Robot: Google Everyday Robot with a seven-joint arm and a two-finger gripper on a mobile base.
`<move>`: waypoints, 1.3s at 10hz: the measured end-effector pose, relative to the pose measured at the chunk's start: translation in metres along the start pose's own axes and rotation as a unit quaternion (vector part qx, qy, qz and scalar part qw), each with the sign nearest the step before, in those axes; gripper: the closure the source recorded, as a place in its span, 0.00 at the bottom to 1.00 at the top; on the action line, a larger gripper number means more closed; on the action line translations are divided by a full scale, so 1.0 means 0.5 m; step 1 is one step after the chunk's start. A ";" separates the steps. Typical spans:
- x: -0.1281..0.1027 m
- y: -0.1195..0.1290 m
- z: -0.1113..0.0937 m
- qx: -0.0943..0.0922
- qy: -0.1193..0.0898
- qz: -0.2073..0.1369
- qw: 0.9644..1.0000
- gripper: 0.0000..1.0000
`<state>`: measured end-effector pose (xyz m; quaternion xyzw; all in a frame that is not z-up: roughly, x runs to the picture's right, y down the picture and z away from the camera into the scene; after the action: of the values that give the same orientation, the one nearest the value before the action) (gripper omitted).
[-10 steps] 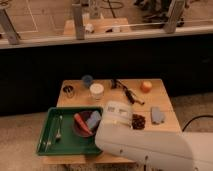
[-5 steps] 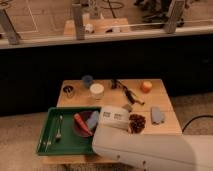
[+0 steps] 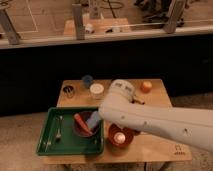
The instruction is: Place pepper in tray
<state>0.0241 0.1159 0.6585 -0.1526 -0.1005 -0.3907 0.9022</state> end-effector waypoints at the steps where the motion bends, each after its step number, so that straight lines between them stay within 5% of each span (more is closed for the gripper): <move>1: 0.007 -0.024 0.006 0.008 -0.015 -0.008 1.000 0.20; 4: -0.001 -0.059 0.000 0.022 -0.045 -0.018 0.999 0.20; 13: -0.002 -0.059 -0.001 0.023 -0.046 -0.017 0.999 0.20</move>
<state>0.0017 0.0971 0.6637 -0.1482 -0.1535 -0.3966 0.8929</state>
